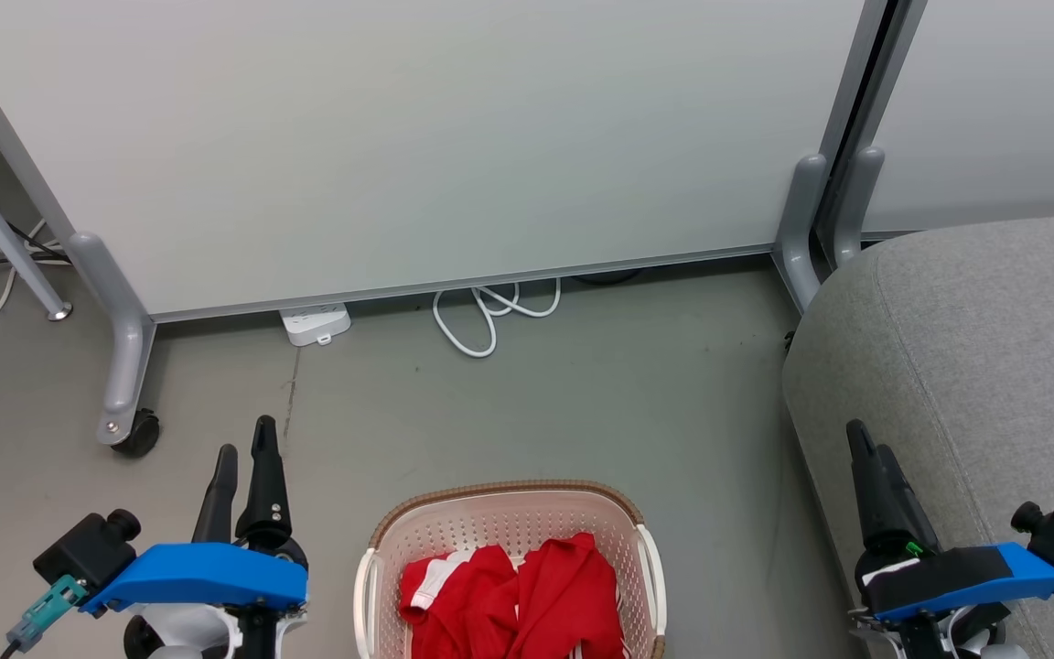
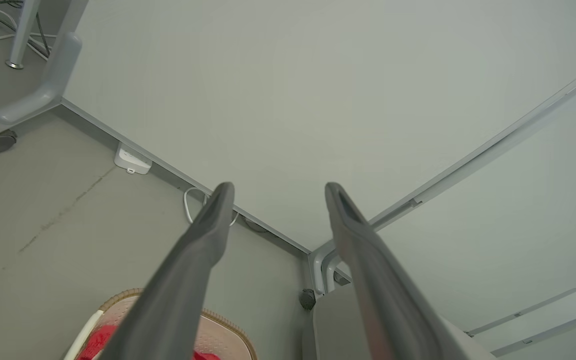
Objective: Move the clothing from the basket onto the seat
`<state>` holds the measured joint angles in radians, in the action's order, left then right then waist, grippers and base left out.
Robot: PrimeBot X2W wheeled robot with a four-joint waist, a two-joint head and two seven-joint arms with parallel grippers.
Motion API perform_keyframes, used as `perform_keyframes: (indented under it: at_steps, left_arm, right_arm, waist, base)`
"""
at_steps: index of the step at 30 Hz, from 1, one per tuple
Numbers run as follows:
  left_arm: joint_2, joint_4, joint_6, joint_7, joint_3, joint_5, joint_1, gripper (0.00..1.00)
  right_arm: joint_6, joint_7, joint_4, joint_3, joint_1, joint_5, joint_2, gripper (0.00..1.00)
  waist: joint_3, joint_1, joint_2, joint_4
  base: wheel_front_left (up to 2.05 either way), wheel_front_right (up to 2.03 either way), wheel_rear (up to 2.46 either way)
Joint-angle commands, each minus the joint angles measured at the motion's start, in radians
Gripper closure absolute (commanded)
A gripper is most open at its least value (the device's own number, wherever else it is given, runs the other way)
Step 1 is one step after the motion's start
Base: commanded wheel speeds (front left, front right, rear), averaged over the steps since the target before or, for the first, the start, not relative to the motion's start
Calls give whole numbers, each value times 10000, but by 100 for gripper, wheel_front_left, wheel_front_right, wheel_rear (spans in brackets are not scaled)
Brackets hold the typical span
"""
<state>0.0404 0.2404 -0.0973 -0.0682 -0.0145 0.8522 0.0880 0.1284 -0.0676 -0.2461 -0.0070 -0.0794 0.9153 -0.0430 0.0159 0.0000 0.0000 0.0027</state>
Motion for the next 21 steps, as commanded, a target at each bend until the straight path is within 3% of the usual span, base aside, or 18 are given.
perform_keyframes:
  at_steps: [1, 21]
  left_arm:
    - [86, -99, 23, -88, -56, -275, 283, 0]
    - [120, 17, 172, -701, -562, -3037, 323, 0]
  right_arm:
    - [17, -86, 89, 33, -294, -256, -65, 0]
    - [21, -704, -13, 198, -302, -2899, -78, 0]
  waist:
    - [-3, 0, 0, 2]
    - [-6, 0, 0, 49]
  base:
    - [0, 0, 0]
    - [0, 0, 0]
